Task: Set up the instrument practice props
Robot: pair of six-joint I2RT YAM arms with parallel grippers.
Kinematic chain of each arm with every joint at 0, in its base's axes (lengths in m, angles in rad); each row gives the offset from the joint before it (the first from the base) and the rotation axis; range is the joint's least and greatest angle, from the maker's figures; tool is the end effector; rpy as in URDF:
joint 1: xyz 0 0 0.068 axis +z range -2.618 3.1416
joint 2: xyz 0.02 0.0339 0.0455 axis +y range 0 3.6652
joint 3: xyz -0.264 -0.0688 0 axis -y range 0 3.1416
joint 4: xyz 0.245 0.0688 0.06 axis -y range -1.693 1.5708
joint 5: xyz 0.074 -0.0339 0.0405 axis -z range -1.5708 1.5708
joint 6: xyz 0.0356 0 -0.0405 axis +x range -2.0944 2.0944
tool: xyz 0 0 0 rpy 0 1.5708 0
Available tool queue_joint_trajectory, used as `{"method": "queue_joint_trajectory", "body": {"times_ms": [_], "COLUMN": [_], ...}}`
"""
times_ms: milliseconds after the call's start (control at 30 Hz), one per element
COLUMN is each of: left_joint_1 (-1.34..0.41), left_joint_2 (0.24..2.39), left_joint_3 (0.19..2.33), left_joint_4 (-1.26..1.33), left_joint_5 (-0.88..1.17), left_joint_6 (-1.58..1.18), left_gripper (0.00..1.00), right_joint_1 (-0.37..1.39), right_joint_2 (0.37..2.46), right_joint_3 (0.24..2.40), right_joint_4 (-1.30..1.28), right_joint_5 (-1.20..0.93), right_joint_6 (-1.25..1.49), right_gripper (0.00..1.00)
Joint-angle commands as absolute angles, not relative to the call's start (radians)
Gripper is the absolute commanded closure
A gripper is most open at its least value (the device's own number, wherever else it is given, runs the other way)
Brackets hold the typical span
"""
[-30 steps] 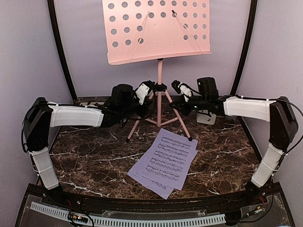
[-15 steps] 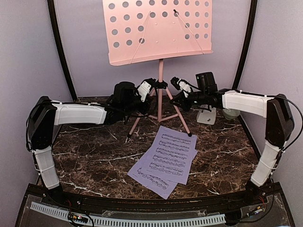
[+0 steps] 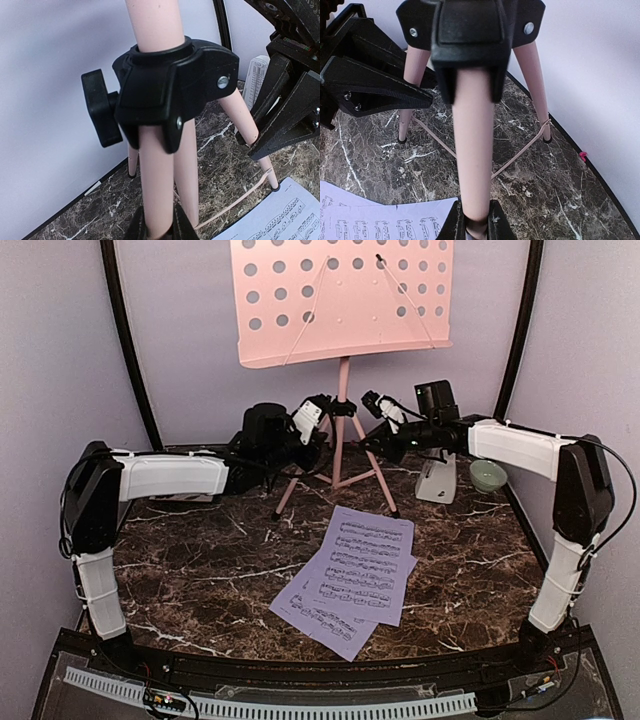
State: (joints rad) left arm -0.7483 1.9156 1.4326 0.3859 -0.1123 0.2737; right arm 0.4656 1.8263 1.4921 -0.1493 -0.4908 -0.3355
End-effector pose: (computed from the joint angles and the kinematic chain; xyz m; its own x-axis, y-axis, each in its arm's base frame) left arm 0.3420 -0.3121 0.2907 0.0922 0.2809 -0.9553 0.5914 0.7564 0.2795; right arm 0.3777 0.2086 0.2962 -0.1391 -0.3949 -0.9081 -0.8627 0.4985 -0.0846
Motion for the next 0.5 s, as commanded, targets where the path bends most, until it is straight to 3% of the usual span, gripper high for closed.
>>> {"method": "queue_joint_trajectory", "body": {"times_ms": [0,467], "left_joint_1": [-0.769,-0.754], "left_joint_2": [1.904,1.879], "left_joint_3": [1.49,1.426], "left_joint_4": [0.43,0.378], "left_joint_5": [-0.034,0.015], "left_joint_6": [0.307,0.312], "left_gripper": [1.0,1.0], "right_joint_1": [0.418,0.414], "right_joint_2": [1.821,1.845], "right_joint_3": [1.592,1.529], "right_joint_4": [0.037,0.05], "right_joint_5": [-0.397,-0.425], "right_joint_6": [-0.3,-0.27], "right_gripper": [1.0,1.0]}}
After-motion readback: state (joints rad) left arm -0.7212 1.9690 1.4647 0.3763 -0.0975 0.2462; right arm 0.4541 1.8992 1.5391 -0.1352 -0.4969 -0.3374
